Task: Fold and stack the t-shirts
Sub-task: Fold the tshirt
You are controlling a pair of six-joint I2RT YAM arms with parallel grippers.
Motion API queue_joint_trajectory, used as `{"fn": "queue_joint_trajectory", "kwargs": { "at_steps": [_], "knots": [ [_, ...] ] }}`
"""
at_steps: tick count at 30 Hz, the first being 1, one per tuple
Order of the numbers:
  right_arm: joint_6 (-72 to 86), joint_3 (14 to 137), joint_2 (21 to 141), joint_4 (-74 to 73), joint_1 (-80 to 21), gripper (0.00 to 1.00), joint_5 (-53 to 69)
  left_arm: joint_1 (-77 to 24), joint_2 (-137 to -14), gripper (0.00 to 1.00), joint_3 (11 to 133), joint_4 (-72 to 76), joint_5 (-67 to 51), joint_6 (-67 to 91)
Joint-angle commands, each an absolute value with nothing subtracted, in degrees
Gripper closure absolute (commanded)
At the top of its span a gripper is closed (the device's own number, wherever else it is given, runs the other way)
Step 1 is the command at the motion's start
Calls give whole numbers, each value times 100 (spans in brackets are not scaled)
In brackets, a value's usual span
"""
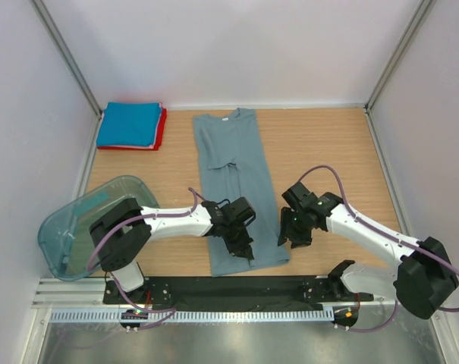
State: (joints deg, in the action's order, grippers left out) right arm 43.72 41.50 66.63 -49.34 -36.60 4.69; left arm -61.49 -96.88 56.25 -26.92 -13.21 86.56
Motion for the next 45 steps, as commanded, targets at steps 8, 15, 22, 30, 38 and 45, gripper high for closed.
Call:
{"fn": "queue_joint_trajectory", "kwargs": {
  "at_steps": [8, 15, 22, 30, 38, 45],
  "knots": [
    [4333, 3542, 6864, -4465, -3691, 53, 615, -6214, -9571, 100, 5651, -2812, -1362, 8596],
    [4508, 3296, 6741, -4175, -3691, 58, 852, -6214, -9571, 100, 5686, -2830, -1345, 8587],
    [4597, 3191, 6706, -4017, -3691, 59, 967, -6231, -9615, 100, 5687, -2839, -1318, 8552],
    [4623, 3647, 6618, -4939, -3691, 99, 27, -6205, -9519, 100, 6056, -3392, -1116, 8446],
    [4878, 3630, 6592, -5160, -3683, 97, -194, -6266, -9694, 100, 5827, -3665, -1222, 8359],
    [5010, 3586, 6618, -5098, -3683, 88, -176, -6372, -10204, 87, 6187, -3665, -1485, 8051]
  ]
}}
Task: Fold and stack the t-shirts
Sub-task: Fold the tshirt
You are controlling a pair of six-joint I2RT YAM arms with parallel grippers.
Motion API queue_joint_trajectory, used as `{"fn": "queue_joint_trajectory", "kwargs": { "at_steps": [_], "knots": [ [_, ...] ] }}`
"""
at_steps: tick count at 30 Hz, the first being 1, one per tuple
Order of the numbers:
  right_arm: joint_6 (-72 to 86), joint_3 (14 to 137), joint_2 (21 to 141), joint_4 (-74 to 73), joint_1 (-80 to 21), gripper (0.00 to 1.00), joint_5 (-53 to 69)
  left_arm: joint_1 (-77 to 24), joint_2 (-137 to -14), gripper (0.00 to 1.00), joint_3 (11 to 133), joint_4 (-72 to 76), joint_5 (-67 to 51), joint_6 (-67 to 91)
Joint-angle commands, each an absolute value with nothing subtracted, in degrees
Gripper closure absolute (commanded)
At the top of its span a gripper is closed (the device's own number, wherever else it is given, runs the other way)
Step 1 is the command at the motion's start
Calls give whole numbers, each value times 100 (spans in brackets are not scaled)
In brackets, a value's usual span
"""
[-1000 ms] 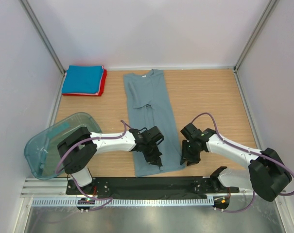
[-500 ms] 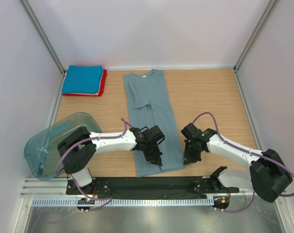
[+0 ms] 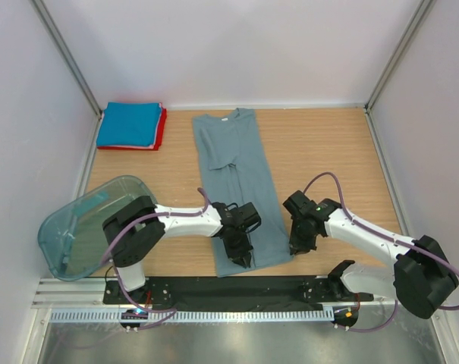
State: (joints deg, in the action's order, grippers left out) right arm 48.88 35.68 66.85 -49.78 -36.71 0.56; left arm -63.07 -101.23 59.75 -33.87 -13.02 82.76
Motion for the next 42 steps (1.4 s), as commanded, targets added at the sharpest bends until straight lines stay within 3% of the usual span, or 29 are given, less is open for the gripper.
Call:
{"fn": "queue_joint_trajectory", "kwargs": {
  "at_steps": [1, 5, 10, 13, 15, 19, 21, 28, 33, 38, 42],
  "knots": [
    [5027, 3603, 6618, -5098, -3691, 87, -176, -6372, -10213, 85, 6196, -3674, -1485, 8016],
    [5062, 3674, 6592, -5141, -3691, 82, -150, -6355, -10134, 82, 6275, -3813, -1477, 7884],
    [5115, 4164, 6662, -5790, -3691, 58, -307, -6223, -9844, 78, 6811, -4604, -994, 7349],
    [5107, 4629, 6618, -6301, -3691, 55, -395, -5934, -9353, 75, 6672, -4667, -827, 7111],
    [5010, 4816, 6653, -6232, -3691, 60, -317, -5644, -8967, 73, 6452, -4650, -782, 7049],
    [4668, 4808, 7039, -5407, -3683, 87, 228, -5143, -8466, 73, 5575, -4369, -948, 7005],
    [4606, 4694, 7452, -5020, -3674, 92, 368, -4922, -8298, 73, 5380, -4421, -914, 6961],
    [4869, 3764, 7594, -4325, -3683, 92, 554, -4799, -7270, 62, 4449, -4264, -966, 7118],
    [4992, 3542, 7129, -4394, -3683, 80, 624, -4799, -6627, 58, 3552, -3290, -1423, 7558],
    [4791, 4226, 6785, -4868, -3674, 54, 712, -4799, -6609, 55, 3120, -2672, -1775, 7629],
    [4430, 4649, 7241, -5299, -3490, 45, 703, -4799, -6969, 54, 3120, -2584, -1916, 7524]
  ]
}}
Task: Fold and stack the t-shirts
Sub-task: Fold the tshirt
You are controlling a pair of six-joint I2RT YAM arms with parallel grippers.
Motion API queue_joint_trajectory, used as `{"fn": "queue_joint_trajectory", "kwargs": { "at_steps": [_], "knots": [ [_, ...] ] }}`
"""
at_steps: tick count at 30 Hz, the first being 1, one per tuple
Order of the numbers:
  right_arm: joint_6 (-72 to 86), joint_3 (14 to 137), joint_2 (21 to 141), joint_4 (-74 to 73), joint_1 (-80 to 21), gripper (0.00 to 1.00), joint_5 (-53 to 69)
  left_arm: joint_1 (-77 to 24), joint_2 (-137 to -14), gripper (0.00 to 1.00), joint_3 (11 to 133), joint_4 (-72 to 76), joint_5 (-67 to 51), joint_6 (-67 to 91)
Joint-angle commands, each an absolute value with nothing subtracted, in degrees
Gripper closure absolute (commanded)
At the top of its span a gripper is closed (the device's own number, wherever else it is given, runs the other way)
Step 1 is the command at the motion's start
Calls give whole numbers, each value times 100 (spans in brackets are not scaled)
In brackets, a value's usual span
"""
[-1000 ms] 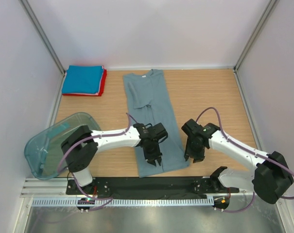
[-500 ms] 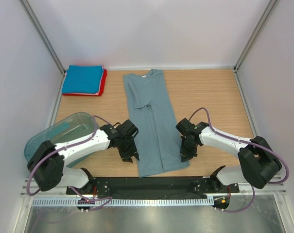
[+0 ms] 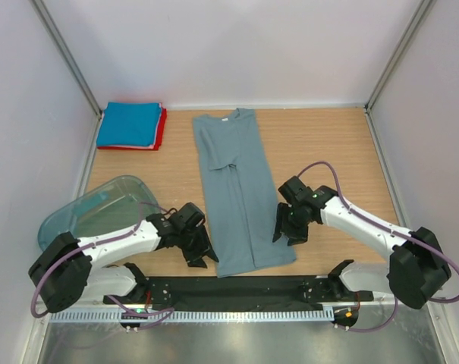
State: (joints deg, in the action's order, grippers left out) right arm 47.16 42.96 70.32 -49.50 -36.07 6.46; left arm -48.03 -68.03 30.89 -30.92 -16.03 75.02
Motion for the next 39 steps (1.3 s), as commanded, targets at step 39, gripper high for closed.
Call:
{"fn": "queue_joint_trajectory", "kwargs": {
  "at_steps": [39],
  "knots": [
    [4447, 3322, 7339, -4526, -2962, 66, 1433, -5036, -8156, 89, 2883, -1960, -2162, 7875]
  ]
}}
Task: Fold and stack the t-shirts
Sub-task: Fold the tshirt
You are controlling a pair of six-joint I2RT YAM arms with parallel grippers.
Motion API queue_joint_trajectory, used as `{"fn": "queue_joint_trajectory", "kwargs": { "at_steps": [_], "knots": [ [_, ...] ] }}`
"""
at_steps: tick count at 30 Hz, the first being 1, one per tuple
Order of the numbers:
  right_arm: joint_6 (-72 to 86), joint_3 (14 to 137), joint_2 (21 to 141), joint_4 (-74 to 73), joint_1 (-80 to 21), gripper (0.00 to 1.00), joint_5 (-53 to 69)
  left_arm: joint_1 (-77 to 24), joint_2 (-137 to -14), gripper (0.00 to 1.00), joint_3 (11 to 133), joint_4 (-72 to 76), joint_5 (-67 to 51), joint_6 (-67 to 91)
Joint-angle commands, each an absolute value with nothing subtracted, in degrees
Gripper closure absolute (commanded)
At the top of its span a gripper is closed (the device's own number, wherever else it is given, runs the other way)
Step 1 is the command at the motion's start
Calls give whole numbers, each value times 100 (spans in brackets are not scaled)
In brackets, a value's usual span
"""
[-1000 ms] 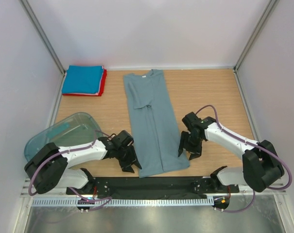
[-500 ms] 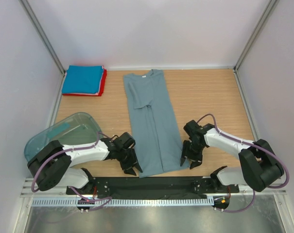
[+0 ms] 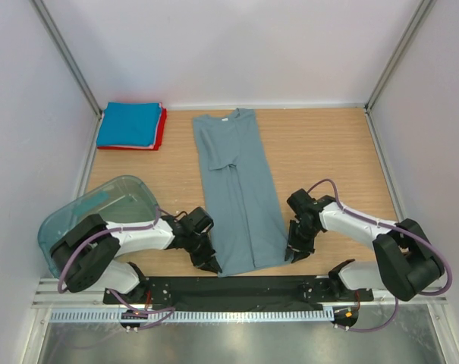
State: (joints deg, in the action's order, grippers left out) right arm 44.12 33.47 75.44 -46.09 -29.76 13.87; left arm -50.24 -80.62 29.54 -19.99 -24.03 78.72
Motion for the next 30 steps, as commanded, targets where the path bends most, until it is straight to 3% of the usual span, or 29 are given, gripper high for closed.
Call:
{"fn": "queue_joint_trajectory", "kwargs": {
  "at_steps": [1, 3, 5, 8, 20, 30],
  "knots": [
    [4439, 3357, 7287, -4561, -2953, 71, 1415, -5036, -8139, 91, 2900, -1960, -2171, 7884],
    [4438, 3445, 7234, -4631, -2962, 84, 1354, -5045, -8078, 99, 2944, -2021, -2197, 7910],
    [4482, 3498, 7120, -4755, -2962, 94, 1318, -5045, -7990, 99, 3031, -2161, -2189, 7936],
    [4710, 3481, 6813, -4860, -3014, 99, 1371, -5045, -7788, 99, 3181, -2452, -2180, 8015],
    [5177, 3594, 6293, -5317, -3419, 99, 1002, -5001, -7760, 99, 3471, -2593, -2514, 8157],
    [4386, 5123, 7848, -5827, -3410, 99, 238, -4369, -8332, 100, 4016, -2961, -2681, 7409]
  ]
}}
